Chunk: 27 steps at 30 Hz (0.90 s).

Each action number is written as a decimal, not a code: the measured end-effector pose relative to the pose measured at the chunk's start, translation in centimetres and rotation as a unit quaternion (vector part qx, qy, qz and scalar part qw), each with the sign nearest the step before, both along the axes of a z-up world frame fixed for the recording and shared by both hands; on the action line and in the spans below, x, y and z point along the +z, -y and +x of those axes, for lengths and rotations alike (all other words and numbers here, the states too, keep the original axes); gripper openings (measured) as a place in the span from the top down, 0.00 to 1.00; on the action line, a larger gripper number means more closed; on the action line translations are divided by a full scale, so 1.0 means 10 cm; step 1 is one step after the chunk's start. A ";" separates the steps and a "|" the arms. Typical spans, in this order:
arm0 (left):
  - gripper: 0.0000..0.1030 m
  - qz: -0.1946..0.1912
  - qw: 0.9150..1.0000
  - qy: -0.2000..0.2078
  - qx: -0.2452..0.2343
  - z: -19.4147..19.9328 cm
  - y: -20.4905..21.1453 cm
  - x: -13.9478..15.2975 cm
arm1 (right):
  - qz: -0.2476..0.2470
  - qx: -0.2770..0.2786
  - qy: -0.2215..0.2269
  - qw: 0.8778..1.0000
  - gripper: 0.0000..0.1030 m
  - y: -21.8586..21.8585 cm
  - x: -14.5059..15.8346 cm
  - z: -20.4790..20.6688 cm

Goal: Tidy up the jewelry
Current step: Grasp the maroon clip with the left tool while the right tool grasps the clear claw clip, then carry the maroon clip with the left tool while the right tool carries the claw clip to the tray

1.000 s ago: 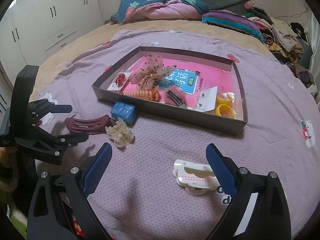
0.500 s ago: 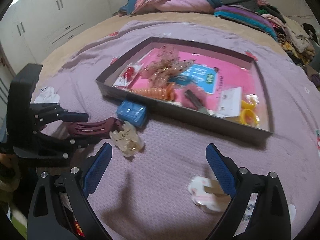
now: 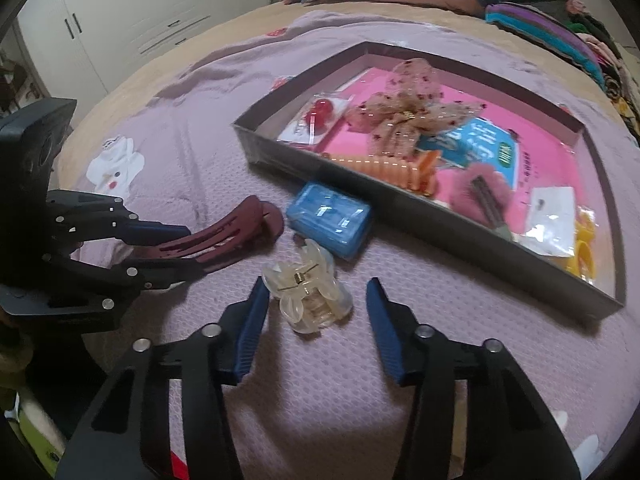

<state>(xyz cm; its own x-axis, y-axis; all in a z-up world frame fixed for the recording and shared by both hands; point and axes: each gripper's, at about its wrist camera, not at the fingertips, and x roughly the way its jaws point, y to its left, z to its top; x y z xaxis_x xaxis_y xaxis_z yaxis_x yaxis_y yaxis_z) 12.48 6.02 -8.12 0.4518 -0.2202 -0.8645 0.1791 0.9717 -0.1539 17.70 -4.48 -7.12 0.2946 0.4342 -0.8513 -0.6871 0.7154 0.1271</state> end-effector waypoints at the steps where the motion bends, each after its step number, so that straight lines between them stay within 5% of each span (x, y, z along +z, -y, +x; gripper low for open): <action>1: 0.78 0.002 1.000 0.000 -0.001 0.00 0.01 0.00 | 0.001 0.004 0.002 1.000 0.61 -0.01 0.00 -0.02; 15: 0.82 0.009 1.000 0.006 0.005 0.14 0.20 0.05 | 0.012 -0.049 0.029 0.998 0.68 0.42 0.22 -0.19; 21: 0.83 0.000 1.000 0.031 0.002 0.02 0.25 0.29 | 0.041 -0.075 0.051 0.995 0.68 0.69 0.48 -0.25; 23: 0.96 -0.003 0.999 0.045 0.004 -0.01 0.26 0.42 | 0.049 -0.082 0.061 0.994 0.68 0.77 0.58 -0.25; 27: 0.97 -0.013 0.998 0.061 0.004 0.00 0.25 0.62 | 0.060 -0.099 0.076 0.990 0.68 0.91 0.74 -0.19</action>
